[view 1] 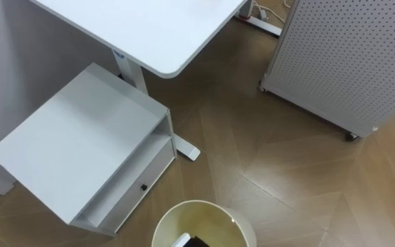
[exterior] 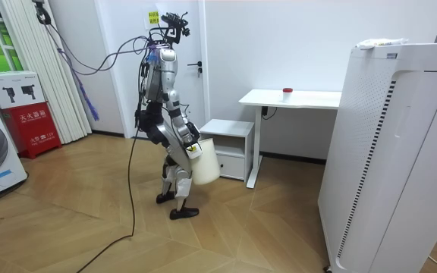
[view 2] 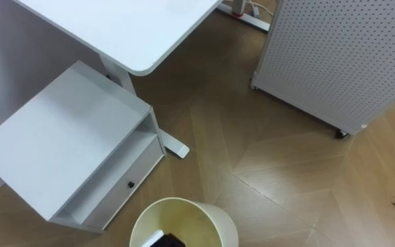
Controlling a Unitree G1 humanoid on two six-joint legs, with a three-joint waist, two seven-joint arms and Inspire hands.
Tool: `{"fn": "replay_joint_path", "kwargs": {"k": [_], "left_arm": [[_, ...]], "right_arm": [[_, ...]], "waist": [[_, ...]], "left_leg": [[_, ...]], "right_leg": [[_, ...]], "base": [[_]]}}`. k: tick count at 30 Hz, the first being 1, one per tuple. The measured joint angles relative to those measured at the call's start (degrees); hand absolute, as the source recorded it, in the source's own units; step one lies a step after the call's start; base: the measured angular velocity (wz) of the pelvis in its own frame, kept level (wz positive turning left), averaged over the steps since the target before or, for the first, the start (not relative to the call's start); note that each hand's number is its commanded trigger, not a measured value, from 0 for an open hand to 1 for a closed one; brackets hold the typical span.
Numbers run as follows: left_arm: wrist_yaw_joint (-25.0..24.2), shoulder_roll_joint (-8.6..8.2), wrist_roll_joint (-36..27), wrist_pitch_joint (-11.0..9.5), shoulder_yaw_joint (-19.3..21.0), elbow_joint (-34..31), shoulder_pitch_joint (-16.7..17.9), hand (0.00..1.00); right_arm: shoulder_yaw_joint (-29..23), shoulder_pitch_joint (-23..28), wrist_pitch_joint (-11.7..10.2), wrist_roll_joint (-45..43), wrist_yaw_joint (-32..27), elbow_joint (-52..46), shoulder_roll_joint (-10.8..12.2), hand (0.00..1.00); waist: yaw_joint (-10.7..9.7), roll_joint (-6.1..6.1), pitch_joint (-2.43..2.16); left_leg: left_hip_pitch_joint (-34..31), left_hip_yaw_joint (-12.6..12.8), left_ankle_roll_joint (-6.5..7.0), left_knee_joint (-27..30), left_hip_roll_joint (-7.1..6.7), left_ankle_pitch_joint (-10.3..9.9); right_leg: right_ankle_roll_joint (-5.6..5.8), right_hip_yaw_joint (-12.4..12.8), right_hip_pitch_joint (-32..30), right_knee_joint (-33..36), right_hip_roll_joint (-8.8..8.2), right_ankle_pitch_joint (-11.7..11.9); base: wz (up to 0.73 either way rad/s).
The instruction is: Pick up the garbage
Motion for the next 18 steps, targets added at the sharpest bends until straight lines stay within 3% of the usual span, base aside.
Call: {"fn": "replay_joint_path", "kwargs": {"k": [7, 13, 18], "left_arm": [[-5.00, 0.01, 0.24, 0.50, -0.22, -0.06, 0.02, 0.00], [-4.72, 0.13, 0.48, 0.50, -0.49, -0.07, 0.26, 0.00], [-2.26, 0.76, 8.56, 0.50, 1.43, -1.17, 1.45, 0.00]], "right_arm": [[-0.03, -0.17, -0.10, -0.50, 0.71, 0.42, -0.03, 1.00], [-0.04, 0.05, -0.24, 0.14, 0.61, 0.96, -0.63, 1.00], [-1.72, 0.21, -0.25, -0.14, 0.84, 2.22, -0.48, 1.00]], "waist": [[0.08, 0.20, -0.12], [1.00, 1.41, -0.89], [1.76, 1.60, -0.93]], "left_leg": [[0.01, -0.14, 0.13, -0.36, -0.02, 0.08], [0.17, -0.17, 0.27, -1.00, -0.11, 0.28], [2.22, -0.01, 0.23, -2.34, -0.12, 0.56]], "right_leg": [[0.12, 0.04, 0.10, -0.65, 0.08, 0.35], [0.13, -0.38, 0.31, -1.08, -0.08, 0.37], [0.14, -0.34, 2.12, -2.10, 0.07, 0.46]], "base": [[-0.01], [0.00], [0.00]]}}
